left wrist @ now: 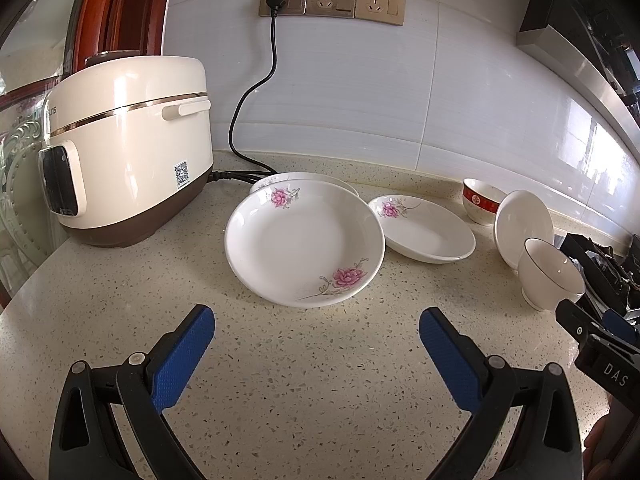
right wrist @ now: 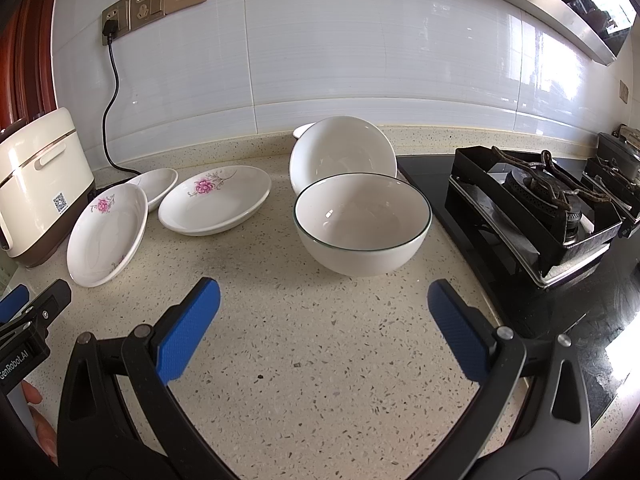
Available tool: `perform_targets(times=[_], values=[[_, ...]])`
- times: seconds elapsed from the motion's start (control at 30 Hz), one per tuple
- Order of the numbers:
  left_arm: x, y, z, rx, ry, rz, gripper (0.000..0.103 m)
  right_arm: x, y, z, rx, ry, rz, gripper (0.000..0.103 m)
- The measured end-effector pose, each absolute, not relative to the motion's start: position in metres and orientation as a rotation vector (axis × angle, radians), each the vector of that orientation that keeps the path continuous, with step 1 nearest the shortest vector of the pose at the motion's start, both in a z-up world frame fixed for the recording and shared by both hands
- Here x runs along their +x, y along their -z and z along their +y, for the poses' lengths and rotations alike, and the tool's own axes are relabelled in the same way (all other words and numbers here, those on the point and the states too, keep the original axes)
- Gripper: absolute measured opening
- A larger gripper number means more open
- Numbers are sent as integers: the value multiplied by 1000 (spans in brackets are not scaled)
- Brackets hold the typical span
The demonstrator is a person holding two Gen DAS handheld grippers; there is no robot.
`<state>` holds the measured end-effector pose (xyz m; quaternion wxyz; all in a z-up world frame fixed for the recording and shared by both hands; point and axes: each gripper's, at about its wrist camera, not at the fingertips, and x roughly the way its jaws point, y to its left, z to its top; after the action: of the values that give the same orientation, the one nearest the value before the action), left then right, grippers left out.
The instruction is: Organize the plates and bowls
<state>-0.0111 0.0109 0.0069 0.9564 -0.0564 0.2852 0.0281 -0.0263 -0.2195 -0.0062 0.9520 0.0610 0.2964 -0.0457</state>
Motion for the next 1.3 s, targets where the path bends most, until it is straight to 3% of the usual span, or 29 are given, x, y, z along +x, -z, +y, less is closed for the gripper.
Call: perform_targets(times=[0.67, 0.83, 1.17, 1.27, 1.3], values=[[-18, -5, 46, -290, -43, 547, 103, -32, -11, -191, 168, -167, 577, 103], [-15, -8, 66, -315, -55, 545, 98, -22, -32, -168, 154, -271, 536, 103], [39, -21, 119, -416, -23, 600, 97, 55, -23, -119, 237, -474, 690, 103], [56, -9, 135, -468, -21, 602, 94, 80, -10, -105, 216, -445, 754, 103], [59, -6, 138, -480, -15, 598, 88, 84, -7, -103, 211, -441, 763, 103]])
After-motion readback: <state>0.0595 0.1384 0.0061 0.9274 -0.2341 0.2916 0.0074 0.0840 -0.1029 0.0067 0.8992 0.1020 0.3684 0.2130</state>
